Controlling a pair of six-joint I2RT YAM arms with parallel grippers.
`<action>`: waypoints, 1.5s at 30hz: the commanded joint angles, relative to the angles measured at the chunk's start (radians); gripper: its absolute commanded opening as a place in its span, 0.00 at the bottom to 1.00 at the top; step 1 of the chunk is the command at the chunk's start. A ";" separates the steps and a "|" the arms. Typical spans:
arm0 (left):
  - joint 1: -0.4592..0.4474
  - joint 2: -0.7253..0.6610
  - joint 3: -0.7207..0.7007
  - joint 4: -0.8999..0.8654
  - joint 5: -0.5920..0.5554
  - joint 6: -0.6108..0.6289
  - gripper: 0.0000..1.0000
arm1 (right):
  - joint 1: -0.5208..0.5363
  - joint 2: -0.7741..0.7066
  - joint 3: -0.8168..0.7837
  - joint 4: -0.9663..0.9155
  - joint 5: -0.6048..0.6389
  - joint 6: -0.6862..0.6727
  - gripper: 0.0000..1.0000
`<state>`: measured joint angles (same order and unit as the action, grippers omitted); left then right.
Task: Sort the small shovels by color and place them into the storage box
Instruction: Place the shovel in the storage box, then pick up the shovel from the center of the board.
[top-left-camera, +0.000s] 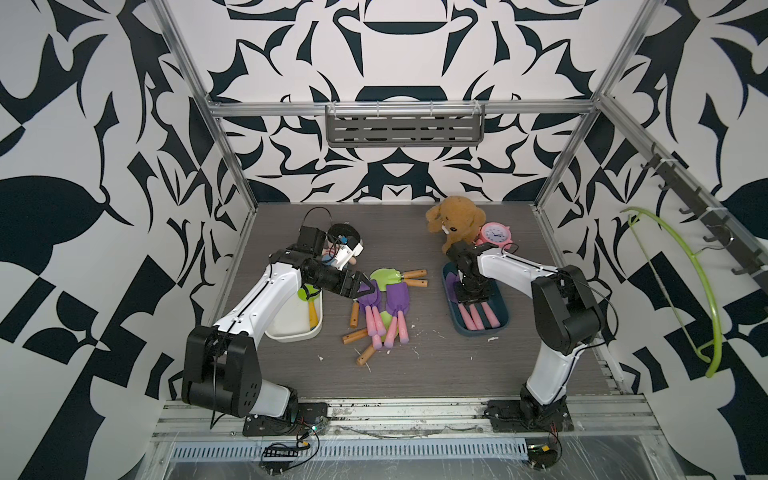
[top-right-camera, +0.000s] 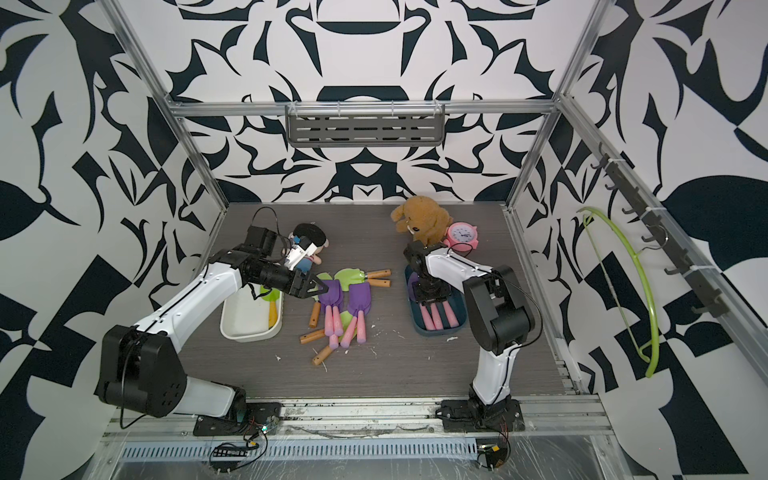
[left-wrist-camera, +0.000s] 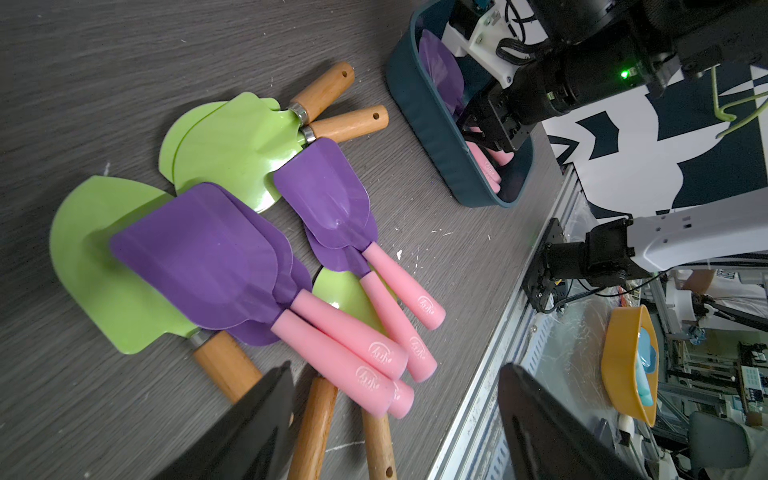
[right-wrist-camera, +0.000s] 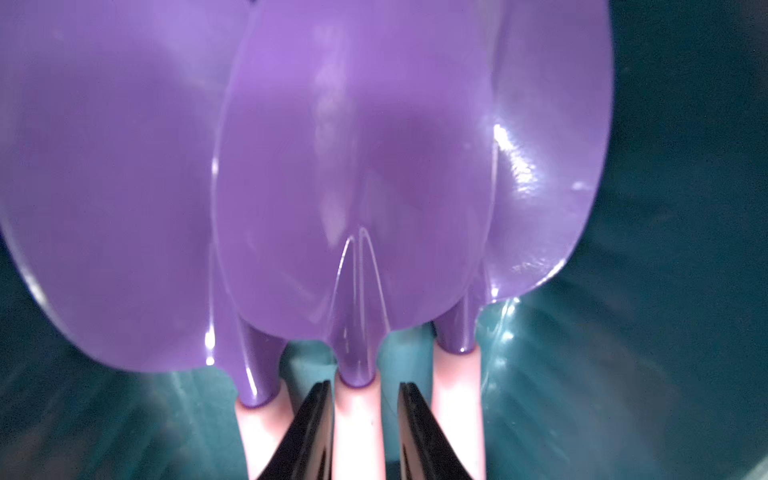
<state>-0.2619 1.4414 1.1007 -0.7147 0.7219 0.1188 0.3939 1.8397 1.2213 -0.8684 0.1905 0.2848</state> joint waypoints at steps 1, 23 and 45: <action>0.007 -0.016 -0.027 0.003 0.019 -0.004 0.84 | -0.004 -0.046 -0.005 -0.014 0.023 -0.003 0.32; 0.099 -0.154 -0.118 -0.014 -0.095 0.146 0.89 | 0.220 -0.370 0.040 -0.026 -0.152 0.212 0.30; 0.137 -0.211 -0.160 0.019 -0.040 0.099 0.90 | 0.510 -0.066 0.087 0.136 -0.305 0.389 0.36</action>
<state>-0.1322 1.2526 0.9558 -0.7006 0.6529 0.2249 0.9039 1.7767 1.2781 -0.7586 -0.0906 0.6548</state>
